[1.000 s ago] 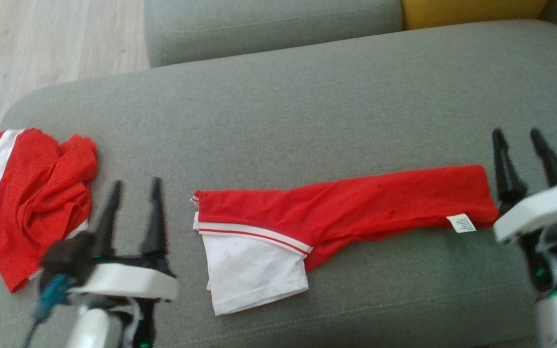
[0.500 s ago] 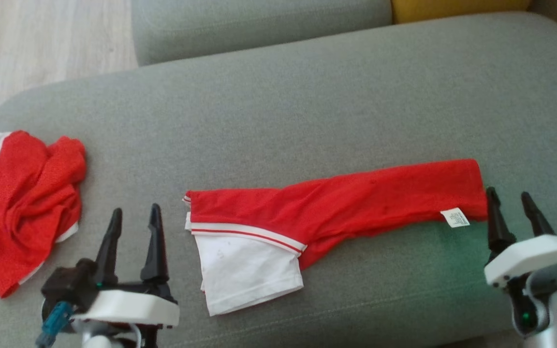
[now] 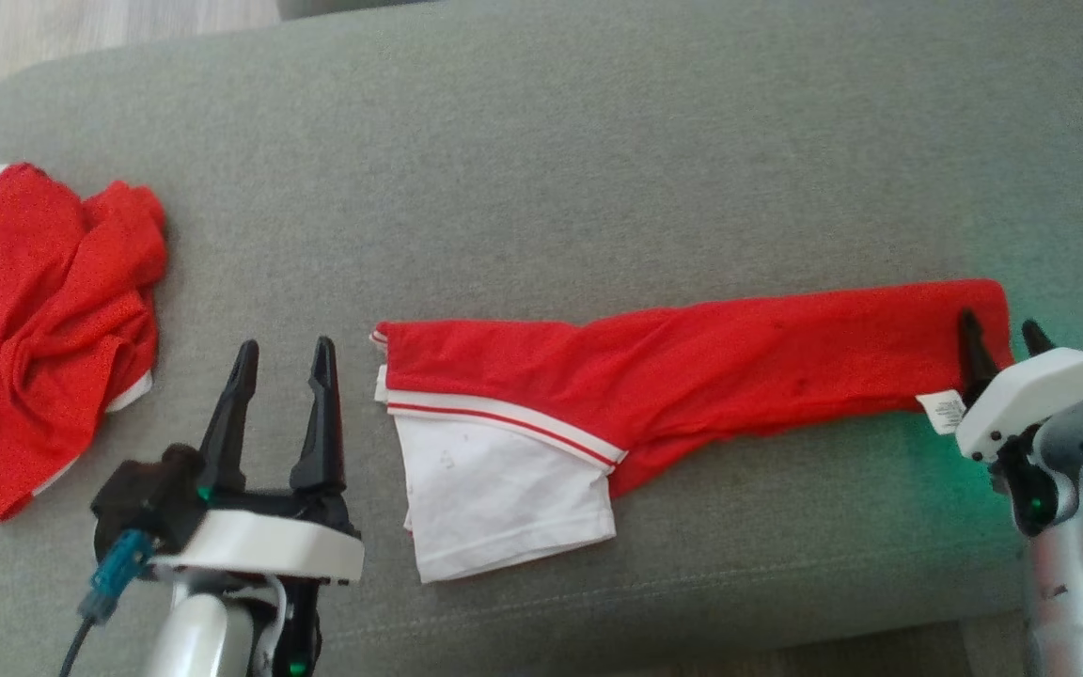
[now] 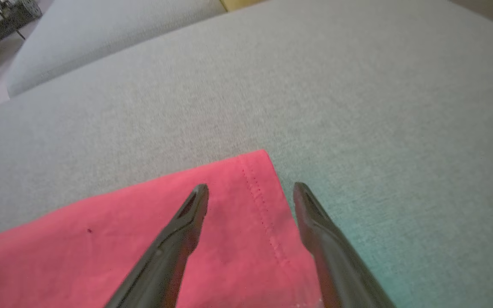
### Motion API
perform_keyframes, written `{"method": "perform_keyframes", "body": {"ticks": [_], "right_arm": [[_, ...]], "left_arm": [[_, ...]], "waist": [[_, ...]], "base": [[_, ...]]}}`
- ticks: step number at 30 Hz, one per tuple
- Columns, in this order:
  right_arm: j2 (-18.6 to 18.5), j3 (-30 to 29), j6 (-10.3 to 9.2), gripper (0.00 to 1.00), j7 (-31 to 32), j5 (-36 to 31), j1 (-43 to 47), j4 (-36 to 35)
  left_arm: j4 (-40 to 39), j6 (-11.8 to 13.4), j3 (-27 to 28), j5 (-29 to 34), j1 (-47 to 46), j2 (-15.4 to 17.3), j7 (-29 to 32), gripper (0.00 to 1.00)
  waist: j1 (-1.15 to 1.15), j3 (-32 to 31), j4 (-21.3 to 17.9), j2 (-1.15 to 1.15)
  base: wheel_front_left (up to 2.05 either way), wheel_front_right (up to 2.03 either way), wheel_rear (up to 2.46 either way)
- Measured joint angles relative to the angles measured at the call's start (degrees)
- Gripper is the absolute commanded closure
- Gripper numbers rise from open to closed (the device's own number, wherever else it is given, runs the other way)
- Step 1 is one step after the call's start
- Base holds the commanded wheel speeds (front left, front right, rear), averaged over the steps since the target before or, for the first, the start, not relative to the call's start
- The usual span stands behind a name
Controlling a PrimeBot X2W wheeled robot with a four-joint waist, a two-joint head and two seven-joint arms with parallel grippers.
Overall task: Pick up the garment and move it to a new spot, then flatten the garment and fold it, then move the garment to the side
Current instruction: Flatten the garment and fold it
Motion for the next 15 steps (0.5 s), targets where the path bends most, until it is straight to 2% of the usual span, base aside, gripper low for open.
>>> {"method": "perform_keyframes", "body": {"ticks": [7,15], "right_arm": [[-1.44,-0.78,0.0,0.0,4.59,-1.93,-3.43,6.44],[-3.01,2.94,0.0,0.0,7.53,-0.13,-6.37,10.24]], "left_arm": [[-0.01,-0.54,1.3,0.4,-1.54,-0.03,0.0,0.0],[-0.01,-1.07,1.88,1.51,-2.52,-0.04,0.0,0.0]], "waist": [[0.0,1.89,0.91,0.0],[0.0,3.11,0.31,0.0]], "base": [[0.0,0.0,0.0],[0.0,0.0,0.0]]}}
